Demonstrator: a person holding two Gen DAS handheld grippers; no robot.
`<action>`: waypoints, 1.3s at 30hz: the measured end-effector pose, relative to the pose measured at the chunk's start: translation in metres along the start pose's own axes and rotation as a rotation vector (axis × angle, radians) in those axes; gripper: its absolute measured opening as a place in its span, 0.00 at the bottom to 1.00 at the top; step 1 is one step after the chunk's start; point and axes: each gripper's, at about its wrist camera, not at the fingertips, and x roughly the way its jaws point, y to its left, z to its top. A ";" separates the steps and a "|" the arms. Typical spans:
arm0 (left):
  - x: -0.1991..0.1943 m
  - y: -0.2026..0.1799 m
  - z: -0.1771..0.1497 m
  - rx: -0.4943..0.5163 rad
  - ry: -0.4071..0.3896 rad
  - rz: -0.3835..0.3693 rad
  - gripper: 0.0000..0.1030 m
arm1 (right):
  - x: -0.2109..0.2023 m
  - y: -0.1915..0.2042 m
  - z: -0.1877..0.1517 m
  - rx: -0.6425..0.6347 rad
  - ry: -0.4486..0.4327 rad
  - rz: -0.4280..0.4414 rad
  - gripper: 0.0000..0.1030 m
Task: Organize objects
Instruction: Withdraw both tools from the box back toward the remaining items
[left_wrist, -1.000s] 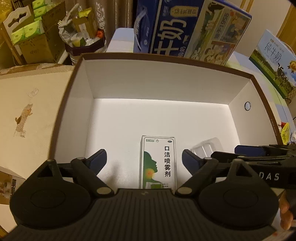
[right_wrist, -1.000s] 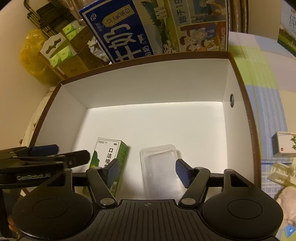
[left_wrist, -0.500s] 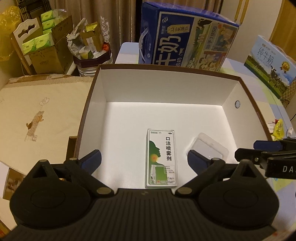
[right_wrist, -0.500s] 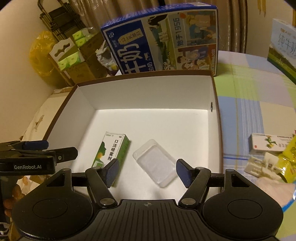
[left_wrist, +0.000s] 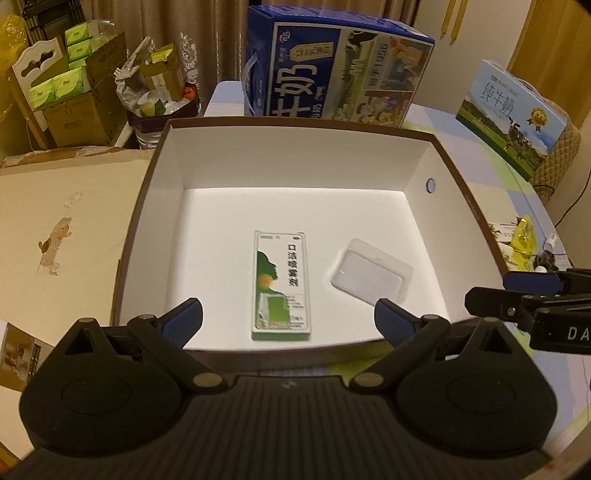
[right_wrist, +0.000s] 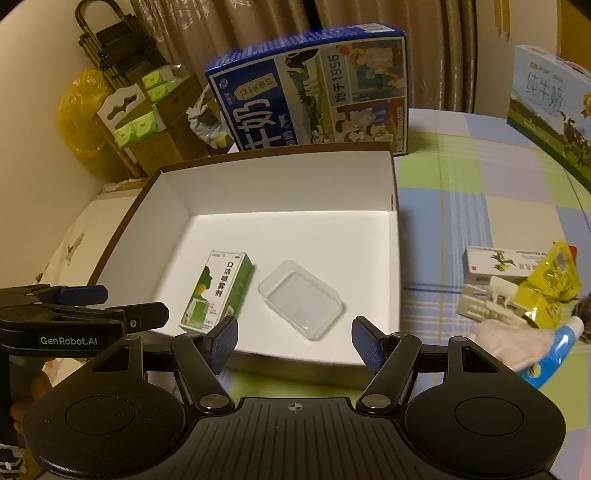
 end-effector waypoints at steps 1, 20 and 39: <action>-0.002 -0.002 -0.002 -0.003 0.000 -0.004 0.95 | -0.003 0.000 -0.002 0.000 -0.002 0.000 0.64; -0.034 -0.039 -0.044 -0.080 0.005 0.058 0.95 | -0.031 -0.024 -0.029 -0.049 0.014 0.080 0.64; -0.026 -0.145 -0.067 -0.029 0.059 0.011 0.95 | -0.080 -0.120 -0.068 0.032 0.057 0.070 0.64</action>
